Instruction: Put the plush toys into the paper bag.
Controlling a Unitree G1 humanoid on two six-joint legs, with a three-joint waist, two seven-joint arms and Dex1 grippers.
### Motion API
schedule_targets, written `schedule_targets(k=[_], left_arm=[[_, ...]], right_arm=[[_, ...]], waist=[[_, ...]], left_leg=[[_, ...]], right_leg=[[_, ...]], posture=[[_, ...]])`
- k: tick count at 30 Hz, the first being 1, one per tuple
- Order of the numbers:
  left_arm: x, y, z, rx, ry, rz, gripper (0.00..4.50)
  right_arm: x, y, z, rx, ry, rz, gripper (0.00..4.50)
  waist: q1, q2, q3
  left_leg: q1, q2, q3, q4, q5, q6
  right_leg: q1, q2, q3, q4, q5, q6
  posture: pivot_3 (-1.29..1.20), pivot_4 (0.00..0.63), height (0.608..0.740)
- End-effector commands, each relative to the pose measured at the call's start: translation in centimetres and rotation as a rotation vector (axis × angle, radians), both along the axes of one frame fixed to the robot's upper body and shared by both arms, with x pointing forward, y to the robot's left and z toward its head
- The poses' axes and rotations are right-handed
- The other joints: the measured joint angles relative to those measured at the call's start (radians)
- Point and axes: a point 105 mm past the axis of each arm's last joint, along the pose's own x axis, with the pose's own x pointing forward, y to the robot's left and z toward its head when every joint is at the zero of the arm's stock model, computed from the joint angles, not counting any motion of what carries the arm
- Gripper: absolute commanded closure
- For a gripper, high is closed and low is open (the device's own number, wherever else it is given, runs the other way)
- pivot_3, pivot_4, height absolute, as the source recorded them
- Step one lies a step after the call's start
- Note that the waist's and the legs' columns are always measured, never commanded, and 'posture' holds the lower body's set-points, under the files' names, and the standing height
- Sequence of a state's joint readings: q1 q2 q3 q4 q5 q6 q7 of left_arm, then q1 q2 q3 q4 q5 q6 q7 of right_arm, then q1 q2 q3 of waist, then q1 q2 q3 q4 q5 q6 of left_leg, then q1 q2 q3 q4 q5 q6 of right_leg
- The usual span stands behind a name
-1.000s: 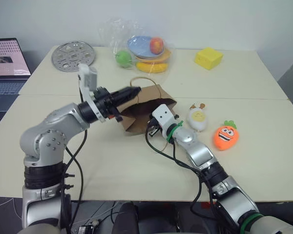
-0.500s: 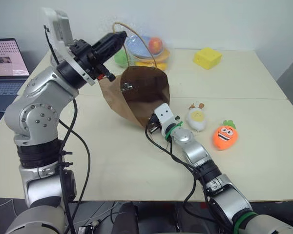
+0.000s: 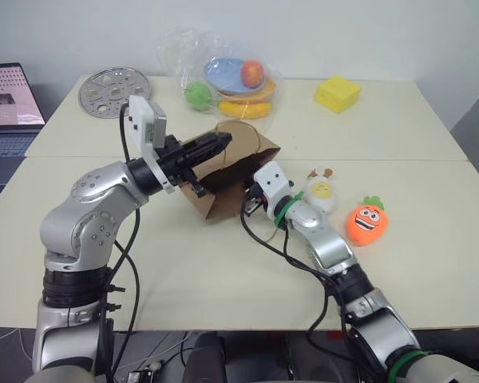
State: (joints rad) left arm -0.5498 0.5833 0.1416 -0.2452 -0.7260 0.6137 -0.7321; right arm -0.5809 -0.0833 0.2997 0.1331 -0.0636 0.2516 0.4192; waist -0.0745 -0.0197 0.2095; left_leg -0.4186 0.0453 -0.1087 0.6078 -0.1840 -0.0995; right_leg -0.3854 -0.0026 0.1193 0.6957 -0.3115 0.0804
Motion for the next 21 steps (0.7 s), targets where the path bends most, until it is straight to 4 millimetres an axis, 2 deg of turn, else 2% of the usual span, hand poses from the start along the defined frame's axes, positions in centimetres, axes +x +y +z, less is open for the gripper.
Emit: schedule_targets(k=[1, 2, 5, 8, 11, 15, 17, 21], left_arm=[[-0.9, -0.8, 0.8, 0.015, -0.062, -0.04, 4.5], [-1.0, -0.9, 0.7, 0.019, -0.058, -0.047, 4.5], [-1.2, -1.2, 0.5, 0.014, -0.052, -0.054, 4.5], [-1.3, -1.4, 0.2, 0.021, -0.047, -0.06, 4.5], [-1.3, -1.4, 0.2, 0.013, -0.046, -0.059, 4.5], [-1.3, -1.4, 0.6, 0.008, -0.053, -0.058, 4.5], [-1.3, -1.5, 0.6, 0.011, -0.052, -0.06, 4.5], [-1.5, -1.6, 0.6, 0.012, -0.051, -0.063, 4.5]], right_arm=[[-2.6, -0.3, 2.2, 0.047, -0.039, 0.115, 4.49], [-3.2, -0.7, 2.6, 0.05, -0.044, 0.131, 4.49], [-4.5, -3.1, 4.9, 0.048, -0.087, 0.157, 3.92], [-4.8, -6.3, 6.1, -0.036, -0.131, 0.127, 2.85], [-3.9, -10.1, 5.2, -0.254, -0.186, 0.038, 1.82], [-2.8, -14.3, 0.9, -0.602, -0.172, -0.004, 0.39], [-2.5, -15.1, -0.2, -0.654, -0.151, -0.006, 0.39], [-1.6, -15.1, -1.3, -0.67, -0.116, -0.021, 0.39]], waist=[[0.001, 0.0, 0.0], [0.002, 0.0, 0.0], [0.002, 0.0, 0.0], [0.003, 0.0, 0.0], [0.009, 0.0, 0.0], [0.016, 0.0, 0.0], [0.011, -0.001, 0.0], [0.005, -0.001, 0.0]], left_leg=[[0.0, 0.0, 0.0, 0.0, 0.0, 0.0], [0.0, 0.0, 0.0, 0.0, 0.0, 0.0], [-0.001, 0.0, 0.0, 0.001, 0.0, 0.0], [-0.001, 0.0, 0.0, 0.001, 0.0, 0.0], [0.0, 0.0, 0.0, 0.001, 0.0, 0.0], [-0.001, 0.0, 0.002, 0.001, 0.0, 0.0], [-0.001, 0.0, 0.003, 0.001, 0.0, 0.0], [-0.001, 0.0, 0.003, 0.0, 0.0, 0.0]], right_leg=[[0.0, 0.0, 0.0, 0.0, 0.0, 0.0], [0.0, 0.0, 0.0, 0.0, 0.0, 0.0], [0.0, 0.0, 0.0, 0.0, 0.0, 0.0], [0.0, 0.0, 0.0, 0.0, 0.0, 0.0], [0.001, 0.0, 0.0, -0.002, 0.0, 0.0], [0.002, -0.001, 0.001, -0.008, 0.0, 0.0], [0.002, -0.001, 0.003, -0.009, 0.0, 0.0], [0.002, -0.001, 0.003, -0.009, 0.0, 0.0]], posture=[[0.0, 0.15, 0.74], [0.0, 0.15, 0.74], [0.0, 0.15, 0.74], [0.0, 0.15, 0.74], [0.0, 0.15, 0.74], [0.0, 0.15, 0.74], [0.0, 0.15, 0.74], [0.0, 0.15, 0.74]])
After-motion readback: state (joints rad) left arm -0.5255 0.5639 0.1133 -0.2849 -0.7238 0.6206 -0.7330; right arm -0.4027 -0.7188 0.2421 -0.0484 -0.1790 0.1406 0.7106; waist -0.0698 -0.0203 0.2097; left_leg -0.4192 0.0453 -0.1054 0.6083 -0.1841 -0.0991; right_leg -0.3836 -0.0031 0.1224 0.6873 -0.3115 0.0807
